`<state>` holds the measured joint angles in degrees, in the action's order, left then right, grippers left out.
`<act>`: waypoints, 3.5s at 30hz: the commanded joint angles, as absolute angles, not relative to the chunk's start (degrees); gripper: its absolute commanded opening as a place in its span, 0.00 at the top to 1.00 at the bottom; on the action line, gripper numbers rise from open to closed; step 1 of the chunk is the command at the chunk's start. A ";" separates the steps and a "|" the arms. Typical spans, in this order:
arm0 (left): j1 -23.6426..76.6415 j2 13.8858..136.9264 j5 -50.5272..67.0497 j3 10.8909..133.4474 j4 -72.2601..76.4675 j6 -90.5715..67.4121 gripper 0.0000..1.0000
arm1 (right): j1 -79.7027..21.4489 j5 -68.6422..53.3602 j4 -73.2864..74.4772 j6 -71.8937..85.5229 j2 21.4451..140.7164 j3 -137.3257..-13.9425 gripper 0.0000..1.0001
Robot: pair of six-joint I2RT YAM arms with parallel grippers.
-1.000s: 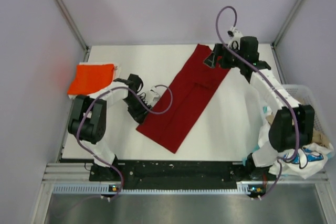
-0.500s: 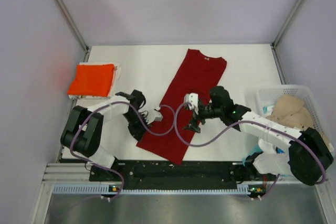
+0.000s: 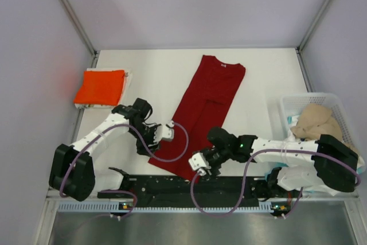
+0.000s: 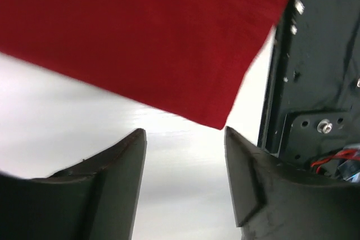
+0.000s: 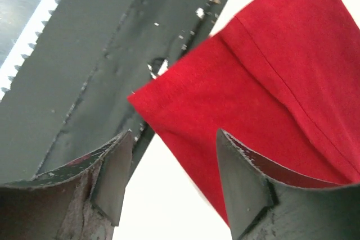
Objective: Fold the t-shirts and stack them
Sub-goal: Grab the bottom of the folded rectangular tshirt with both arms, then fold the folded rectangular tshirt in 1/3 of the way, then grab one side of the 2/3 rectangular tshirt with both arms
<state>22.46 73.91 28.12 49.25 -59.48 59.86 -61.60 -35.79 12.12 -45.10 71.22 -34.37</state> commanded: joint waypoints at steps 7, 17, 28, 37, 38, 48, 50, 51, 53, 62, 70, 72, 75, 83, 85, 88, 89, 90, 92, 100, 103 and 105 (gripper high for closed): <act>25.75 67.33 29.98 36.49 -53.73 85.26 0.25 | -71.36 -30.43 11.51 -52.64 79.27 -37.35 0.49; 27.51 66.79 23.12 27.60 -44.92 85.78 0.36 | -77.25 -20.75 8.87 -49.23 88.59 -39.72 0.65; 28.83 69.70 19.95 34.70 -45.35 76.30 1.00 | -76.12 -19.42 13.27 -42.29 82.80 -40.08 1.00; 28.83 77.85 23.91 54.56 -48.96 64.17 1.00 | -60.23 -21.18 10.99 -28.22 72.78 -39.46 1.00; 28.83 79.44 23.30 56.93 -48.17 62.51 1.00 | -58.20 -21.44 11.16 -26.82 72.60 -39.81 1.00; 28.83 100.35 19.78 82.42 -46.76 52.57 1.00 | -33.06 -22.06 5.36 -16.35 77.16 -44.55 1.00; 28.74 105.62 18.20 88.57 -47.98 50.72 1.00 | -30.34 -21.01 5.71 -15.65 80.40 -47.18 1.00; 28.65 108.43 17.15 91.81 -48.60 49.67 1.00 | -29.19 -20.57 5.80 -15.38 81.90 -48.24 1.00; 28.74 113.18 15.74 97.10 -49.57 48.52 1.00 | -26.73 -20.39 5.71 -14.77 84.89 -50.35 1.00; 28.74 122.43 13.19 106.79 -48.61 46.32 1.00 | -23.29 -16.62 7.38 -12.93 95.53 -59.49 1.00; 28.83 124.80 12.66 107.31 -44.48 45.09 1.00 | -20.40 -13.19 7.82 -7.48 96.68 -60.90 1.00; 28.74 125.50 12.48 107.49 -43.86 45.18 1.00 | -19.78 -13.01 8.43 -6.77 97.47 -61.61 1.00; 28.83 126.21 11.26 107.67 -42.28 44.48 0.86 | -19.51 -11.26 9.49 -5.72 98.96 -63.10 1.00; 28.30 126.39 0.53 114.85 -34.27 38.15 0.44 | -14.86 -2.28 7.91 -1.14 99.42 -66.71 0.71; 28.04 125.60 1.05 116.71 -36.29 38.49 0.42 | -14.94 -3.42 7.39 -3.59 96.08 -65.40 0.69; 27.95 121.74 4.63 114.53 -39.19 39.98 0.41 | -16.86 -6.85 6.94 -8.16 89.50 -61.01 0.65; 28.04 119.90 7.88 112.96 -41.03 41.38 0.43 | -18.88 -8.07 7.03 -10.61 87.38 -58.56 0.63; 28.04 117.53 11.39 110.24 -42.70 44.35 0.46 | -20.46 -9.13 6.94 -13.24 84.06 -56.01 0.62; 28.04 111.66 19.13 103.31 -46.48 51.20 0.49 | -24.50 -11.41 7.21 -17.82 79.04 -50.91 0.59; 28.12 105.20 24.35 83.07 -52.03 66.88 0.44 | -35.49 -19.87 7.20 -18.98 69.87 -38.15 0.44; 28.21 105.12 22.94 79.20 -48.96 68.55 0.44 | -38.84 -18.81 9.13 -19.34 74.25 -39.54 0.43; 28.30 105.38 22.41 77.61 -46.76 68.99 0.43 | -39.37 -17.68 10.01 -18.72 77.07 -40.95 0.43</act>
